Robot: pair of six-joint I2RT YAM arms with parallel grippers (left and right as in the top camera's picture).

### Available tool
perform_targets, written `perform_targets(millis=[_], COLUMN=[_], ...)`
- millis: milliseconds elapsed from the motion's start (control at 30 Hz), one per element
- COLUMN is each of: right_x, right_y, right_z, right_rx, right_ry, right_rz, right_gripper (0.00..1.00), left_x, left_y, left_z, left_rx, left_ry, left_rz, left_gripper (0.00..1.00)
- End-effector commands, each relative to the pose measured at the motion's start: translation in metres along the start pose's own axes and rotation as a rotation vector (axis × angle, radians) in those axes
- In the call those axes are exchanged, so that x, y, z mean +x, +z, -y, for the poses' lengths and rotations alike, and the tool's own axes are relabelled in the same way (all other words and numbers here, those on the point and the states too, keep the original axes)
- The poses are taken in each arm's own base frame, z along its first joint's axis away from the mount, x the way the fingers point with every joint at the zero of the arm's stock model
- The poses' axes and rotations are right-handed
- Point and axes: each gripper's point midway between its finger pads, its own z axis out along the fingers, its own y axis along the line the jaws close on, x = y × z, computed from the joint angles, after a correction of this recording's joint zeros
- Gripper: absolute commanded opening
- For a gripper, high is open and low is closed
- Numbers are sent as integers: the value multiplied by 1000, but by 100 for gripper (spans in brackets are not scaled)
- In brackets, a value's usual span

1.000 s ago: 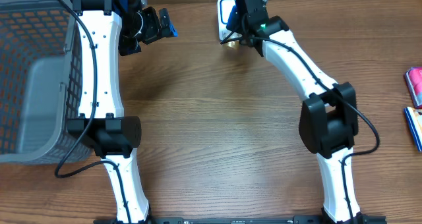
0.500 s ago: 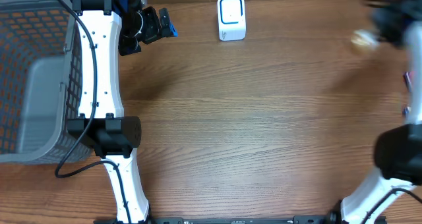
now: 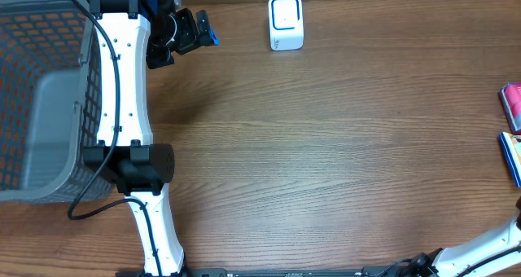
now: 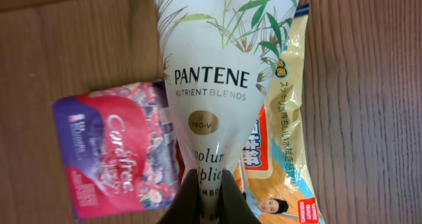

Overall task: Scan the item barcode
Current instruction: 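Carry the Pantene tube to the right table edge and release it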

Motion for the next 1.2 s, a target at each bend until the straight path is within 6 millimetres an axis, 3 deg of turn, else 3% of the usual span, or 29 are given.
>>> perform_targets(millis=[0,100,167,433,567,633,667,800,867,900,933,967,1167], right_x=[-2,-2,0,15,20,24,28,55,64,70,78,84,127], right_y=[8,12,11,7,-11,-29,-48,-117,-139,-152,-165,-175,-243], right_z=[3,8,11,27,28,25,21,13,16,22,31,39,66], right_rx=[23,44,53,112,84,33,-23,-239,-286,-304,-303,-300,-421], right_ry=[-6,-5,-7,-22,-19,-13,-7,-52,-80,-98,-104,-112,-292], right_rz=[7,-1,-9,-71,-95,-110,-126,-220,-238,-245,-253,-256,-175], right_gripper=[4,7,18,27,29,29,30,52,66,75,92,100,100], left_x=[-1,-1,-1,-1,-1,-1,-1,-1,-1,-1,-1,-1,-1], left_y=[-6,-6,-6,-6,-6,-6,-6,-6,-6,-6,-6,-6,-6], left_z=[1,1,1,1,1,1,1,1,1,1,1,1,1], left_rx=[2,2,2,2,2,2,2,2,2,2,2,2,2], left_ry=[-3,-3,-3,-3,-3,-3,-3,-3,-3,-3,-3,-3,-3], left_rz=[15,15,15,15,16,16,15,15,15,16,15,16,15], left_gripper=[100,100,100,99,100,99,100,100,99,100,100,100,99])
